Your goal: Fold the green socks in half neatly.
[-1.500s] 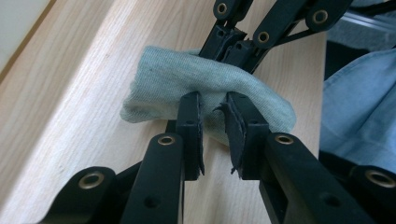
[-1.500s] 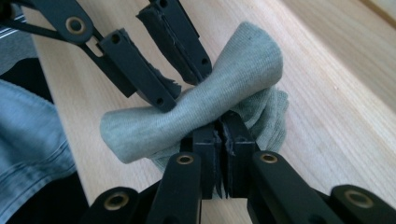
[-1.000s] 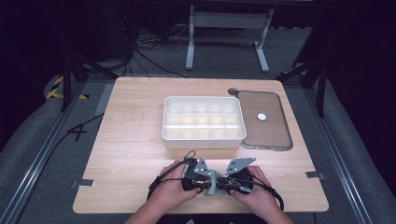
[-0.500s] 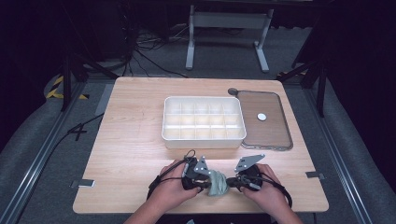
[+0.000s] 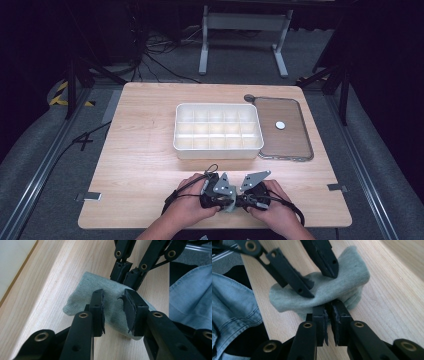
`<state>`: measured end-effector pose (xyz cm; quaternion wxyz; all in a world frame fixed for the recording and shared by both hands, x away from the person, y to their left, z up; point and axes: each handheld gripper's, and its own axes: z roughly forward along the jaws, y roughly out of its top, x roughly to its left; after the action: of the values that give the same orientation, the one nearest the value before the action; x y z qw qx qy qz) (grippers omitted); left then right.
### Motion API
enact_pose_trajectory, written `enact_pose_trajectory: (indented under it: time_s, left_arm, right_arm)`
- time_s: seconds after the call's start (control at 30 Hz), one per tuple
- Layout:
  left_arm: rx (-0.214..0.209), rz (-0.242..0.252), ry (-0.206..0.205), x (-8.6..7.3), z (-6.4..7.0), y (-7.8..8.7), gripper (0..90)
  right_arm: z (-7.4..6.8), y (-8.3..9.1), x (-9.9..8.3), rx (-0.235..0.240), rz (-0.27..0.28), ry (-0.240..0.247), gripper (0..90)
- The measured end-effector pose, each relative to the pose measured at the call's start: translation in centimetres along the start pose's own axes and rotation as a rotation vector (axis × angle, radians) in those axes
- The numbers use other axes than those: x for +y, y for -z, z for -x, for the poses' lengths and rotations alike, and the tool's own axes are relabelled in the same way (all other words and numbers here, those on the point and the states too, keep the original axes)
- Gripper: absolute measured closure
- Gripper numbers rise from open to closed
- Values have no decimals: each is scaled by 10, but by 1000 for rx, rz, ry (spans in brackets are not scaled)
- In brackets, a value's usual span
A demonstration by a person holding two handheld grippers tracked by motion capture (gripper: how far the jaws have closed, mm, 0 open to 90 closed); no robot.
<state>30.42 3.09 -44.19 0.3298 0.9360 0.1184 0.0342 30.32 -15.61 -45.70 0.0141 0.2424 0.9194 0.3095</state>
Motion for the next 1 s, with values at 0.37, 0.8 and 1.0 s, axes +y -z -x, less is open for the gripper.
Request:
enact_pose_trajectory:
  time_s: [0.37, 0.8, 1.0]
  left_arm:
    - [29, -45, 27, 2, 4, -7, 690]
    - [27, -25, 43, 2, 2, -8, 688]
    - [39, -23, 44, 1, 6, -7, 682]
  right_arm:
    - [8, 7, -5, -16, -19, -47, 694]
    - [8, 23, 0, -93, 168, -157, 560]
    - [7, 15, 2, -93, 159, -176, 560]
